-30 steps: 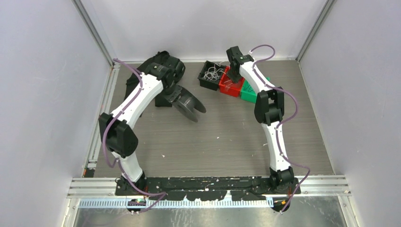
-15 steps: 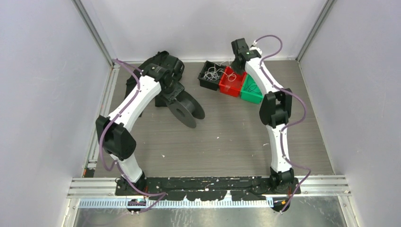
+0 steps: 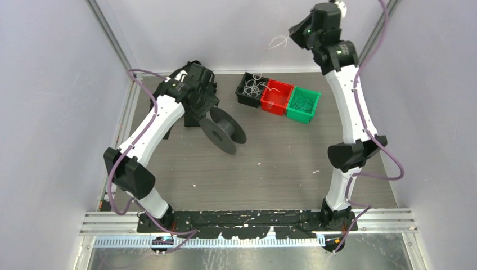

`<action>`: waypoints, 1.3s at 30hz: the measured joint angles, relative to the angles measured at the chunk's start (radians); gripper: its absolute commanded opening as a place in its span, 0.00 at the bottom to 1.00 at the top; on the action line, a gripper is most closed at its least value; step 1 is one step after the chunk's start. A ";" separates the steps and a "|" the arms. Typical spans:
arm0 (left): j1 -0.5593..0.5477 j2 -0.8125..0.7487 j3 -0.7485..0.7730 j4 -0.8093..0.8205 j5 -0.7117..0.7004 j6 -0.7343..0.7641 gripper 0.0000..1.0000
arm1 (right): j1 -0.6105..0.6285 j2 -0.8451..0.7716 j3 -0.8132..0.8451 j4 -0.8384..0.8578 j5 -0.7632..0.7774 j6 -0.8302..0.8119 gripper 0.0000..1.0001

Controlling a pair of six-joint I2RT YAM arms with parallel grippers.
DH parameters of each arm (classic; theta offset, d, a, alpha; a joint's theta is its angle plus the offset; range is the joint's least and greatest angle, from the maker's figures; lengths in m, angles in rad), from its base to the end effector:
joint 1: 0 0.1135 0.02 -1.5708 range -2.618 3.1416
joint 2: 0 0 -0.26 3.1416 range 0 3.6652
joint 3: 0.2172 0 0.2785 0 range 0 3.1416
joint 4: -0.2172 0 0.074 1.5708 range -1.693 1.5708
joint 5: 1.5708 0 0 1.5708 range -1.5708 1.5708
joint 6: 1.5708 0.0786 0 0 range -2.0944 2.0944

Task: Wrap the cables

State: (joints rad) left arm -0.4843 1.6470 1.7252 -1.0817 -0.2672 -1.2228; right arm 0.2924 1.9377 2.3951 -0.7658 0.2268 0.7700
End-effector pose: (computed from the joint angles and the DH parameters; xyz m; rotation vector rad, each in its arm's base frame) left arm 0.3519 -0.1617 0.3275 -1.0146 2.3447 -0.3353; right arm 0.4592 0.1198 0.4844 0.6022 1.8060 0.5162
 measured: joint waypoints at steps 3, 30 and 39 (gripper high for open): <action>0.000 -0.032 -0.015 0.046 0.003 0.038 0.57 | 0.000 -0.050 0.084 0.006 -0.058 -0.043 0.01; 0.000 -0.143 -0.006 0.235 -0.060 0.488 0.56 | 0.007 -0.531 0.008 -0.032 -0.225 -0.236 0.01; 0.002 -0.105 0.005 0.240 0.009 0.549 0.56 | 0.007 -0.470 0.234 0.004 -0.292 -0.235 0.00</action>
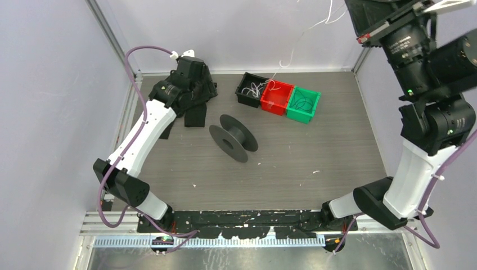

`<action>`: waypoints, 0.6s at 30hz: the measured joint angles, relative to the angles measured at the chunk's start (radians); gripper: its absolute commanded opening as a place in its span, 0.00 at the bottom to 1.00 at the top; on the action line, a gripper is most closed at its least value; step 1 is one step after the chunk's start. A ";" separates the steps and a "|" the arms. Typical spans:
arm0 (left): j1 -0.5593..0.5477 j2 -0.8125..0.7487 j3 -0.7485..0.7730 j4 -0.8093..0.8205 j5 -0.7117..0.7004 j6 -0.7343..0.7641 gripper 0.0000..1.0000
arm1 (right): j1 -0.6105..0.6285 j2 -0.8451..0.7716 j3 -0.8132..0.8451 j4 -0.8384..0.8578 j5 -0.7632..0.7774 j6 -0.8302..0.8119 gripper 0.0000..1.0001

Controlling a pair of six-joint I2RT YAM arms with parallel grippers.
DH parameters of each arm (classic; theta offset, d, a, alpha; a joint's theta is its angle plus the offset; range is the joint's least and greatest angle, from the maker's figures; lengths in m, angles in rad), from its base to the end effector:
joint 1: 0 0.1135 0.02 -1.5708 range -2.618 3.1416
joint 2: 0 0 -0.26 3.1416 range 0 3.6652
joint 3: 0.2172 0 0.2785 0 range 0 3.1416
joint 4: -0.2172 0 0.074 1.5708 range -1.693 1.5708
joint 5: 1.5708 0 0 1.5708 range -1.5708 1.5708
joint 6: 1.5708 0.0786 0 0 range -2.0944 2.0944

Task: Wrap the cables

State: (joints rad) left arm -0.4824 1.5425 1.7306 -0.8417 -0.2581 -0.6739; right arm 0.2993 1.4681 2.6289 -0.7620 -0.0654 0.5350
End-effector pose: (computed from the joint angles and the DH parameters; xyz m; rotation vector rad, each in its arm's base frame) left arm 0.3527 -0.1621 0.3920 -0.3535 2.1942 -0.3574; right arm 0.1773 0.0601 0.7047 0.0828 1.2047 0.7723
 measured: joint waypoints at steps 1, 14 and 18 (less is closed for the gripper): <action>0.000 0.000 0.000 0.002 0.003 0.005 0.56 | 0.000 -0.021 -0.019 0.035 -0.007 0.006 0.01; -0.011 0.032 -0.021 -0.014 0.174 0.055 0.80 | 0.001 -0.212 -0.260 0.193 -0.006 0.014 0.00; -0.029 0.054 -0.058 -0.041 0.214 0.056 0.80 | 0.001 -0.185 -0.433 0.158 0.012 0.001 0.01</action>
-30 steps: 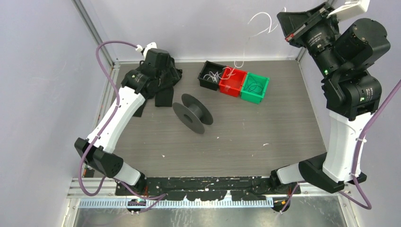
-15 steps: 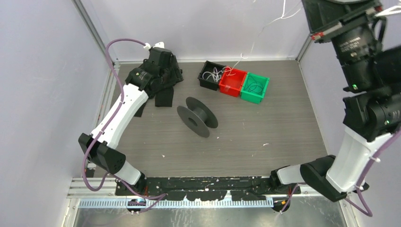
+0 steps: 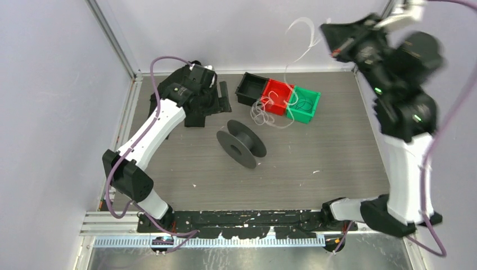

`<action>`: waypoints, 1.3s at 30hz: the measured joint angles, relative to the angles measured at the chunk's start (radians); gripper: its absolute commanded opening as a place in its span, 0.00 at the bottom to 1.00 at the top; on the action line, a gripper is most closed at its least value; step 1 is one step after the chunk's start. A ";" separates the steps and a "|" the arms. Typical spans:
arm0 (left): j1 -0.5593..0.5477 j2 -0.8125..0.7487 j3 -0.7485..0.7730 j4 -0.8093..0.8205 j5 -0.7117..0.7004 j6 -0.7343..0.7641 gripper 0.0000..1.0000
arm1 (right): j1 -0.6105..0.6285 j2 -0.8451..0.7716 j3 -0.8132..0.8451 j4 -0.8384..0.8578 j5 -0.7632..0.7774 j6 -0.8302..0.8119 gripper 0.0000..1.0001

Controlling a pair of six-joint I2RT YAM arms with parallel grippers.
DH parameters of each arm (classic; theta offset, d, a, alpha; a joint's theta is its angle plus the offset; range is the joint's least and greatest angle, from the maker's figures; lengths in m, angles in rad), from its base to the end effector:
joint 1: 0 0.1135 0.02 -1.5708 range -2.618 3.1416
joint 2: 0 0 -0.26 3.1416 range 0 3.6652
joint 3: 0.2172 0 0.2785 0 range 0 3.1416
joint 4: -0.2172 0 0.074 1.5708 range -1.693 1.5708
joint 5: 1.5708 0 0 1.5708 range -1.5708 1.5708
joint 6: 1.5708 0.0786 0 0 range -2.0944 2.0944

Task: Wrap the cables

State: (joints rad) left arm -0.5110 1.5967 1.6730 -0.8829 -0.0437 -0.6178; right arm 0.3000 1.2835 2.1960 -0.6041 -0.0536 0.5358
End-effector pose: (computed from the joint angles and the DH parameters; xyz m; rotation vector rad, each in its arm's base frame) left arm 0.3496 -0.1921 0.3439 -0.1511 2.4267 -0.4777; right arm 0.1999 0.0662 0.6610 0.1055 1.2950 0.7527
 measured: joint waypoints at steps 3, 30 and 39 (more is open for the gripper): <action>-0.004 0.003 -0.021 -0.012 0.031 0.014 0.79 | 0.000 0.075 -0.104 -0.034 0.016 -0.010 0.00; -0.005 0.066 0.070 -0.084 0.370 0.335 0.75 | 0.002 0.320 -0.459 -0.332 0.117 -0.094 0.88; 0.003 -0.009 -0.006 -0.094 0.358 0.332 0.75 | 0.233 0.166 -0.716 -0.362 -0.039 -0.174 0.87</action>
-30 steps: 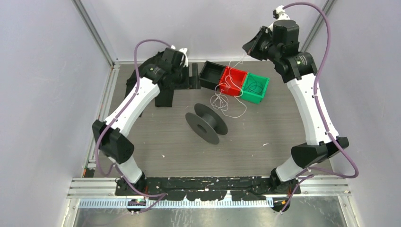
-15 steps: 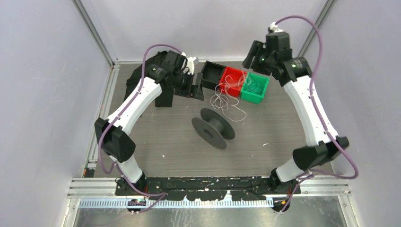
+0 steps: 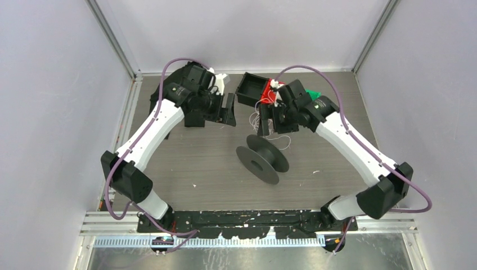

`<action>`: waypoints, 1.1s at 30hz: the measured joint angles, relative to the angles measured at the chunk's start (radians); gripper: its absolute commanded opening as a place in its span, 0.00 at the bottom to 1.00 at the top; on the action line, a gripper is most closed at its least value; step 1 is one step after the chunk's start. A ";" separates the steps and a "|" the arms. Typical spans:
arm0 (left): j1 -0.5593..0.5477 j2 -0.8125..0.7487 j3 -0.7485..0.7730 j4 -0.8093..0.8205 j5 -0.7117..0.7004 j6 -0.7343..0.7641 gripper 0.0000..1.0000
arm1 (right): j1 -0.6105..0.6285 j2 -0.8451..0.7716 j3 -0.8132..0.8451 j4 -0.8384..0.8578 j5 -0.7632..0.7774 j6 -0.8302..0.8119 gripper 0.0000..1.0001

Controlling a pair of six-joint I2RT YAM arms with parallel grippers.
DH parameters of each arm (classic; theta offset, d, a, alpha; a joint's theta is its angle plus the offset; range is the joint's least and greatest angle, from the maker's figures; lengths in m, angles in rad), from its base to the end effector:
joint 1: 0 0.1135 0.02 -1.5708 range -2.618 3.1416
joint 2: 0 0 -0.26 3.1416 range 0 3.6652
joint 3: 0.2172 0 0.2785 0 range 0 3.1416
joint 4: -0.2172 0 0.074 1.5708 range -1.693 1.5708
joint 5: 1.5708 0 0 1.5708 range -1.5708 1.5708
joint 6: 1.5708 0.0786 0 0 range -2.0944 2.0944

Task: Wrap the cables

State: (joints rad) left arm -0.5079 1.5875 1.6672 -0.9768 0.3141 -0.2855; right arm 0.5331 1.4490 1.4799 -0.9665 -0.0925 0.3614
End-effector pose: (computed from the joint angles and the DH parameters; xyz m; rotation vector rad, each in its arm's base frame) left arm 0.3232 -0.2077 0.3387 0.4228 2.5145 -0.7163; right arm 0.2966 0.1835 0.3174 -0.2590 2.5547 0.4722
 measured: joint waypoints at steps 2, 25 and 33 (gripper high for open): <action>0.001 0.000 -0.010 0.000 0.000 -0.002 0.75 | 0.045 -0.039 -0.038 0.018 -0.030 -0.004 0.85; 0.101 -0.008 -0.026 -0.008 -0.029 -0.030 0.74 | 0.117 0.010 0.010 0.040 0.028 0.039 0.01; 0.433 -0.197 -0.030 -0.005 -0.051 -0.121 0.74 | 0.157 0.275 0.040 0.487 -0.121 0.317 0.00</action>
State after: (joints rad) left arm -0.0753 1.3903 1.6371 -0.9821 0.2630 -0.4061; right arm 0.6903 1.7237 1.5196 -0.4793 -0.2138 0.6781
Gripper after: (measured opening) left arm 0.745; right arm 0.050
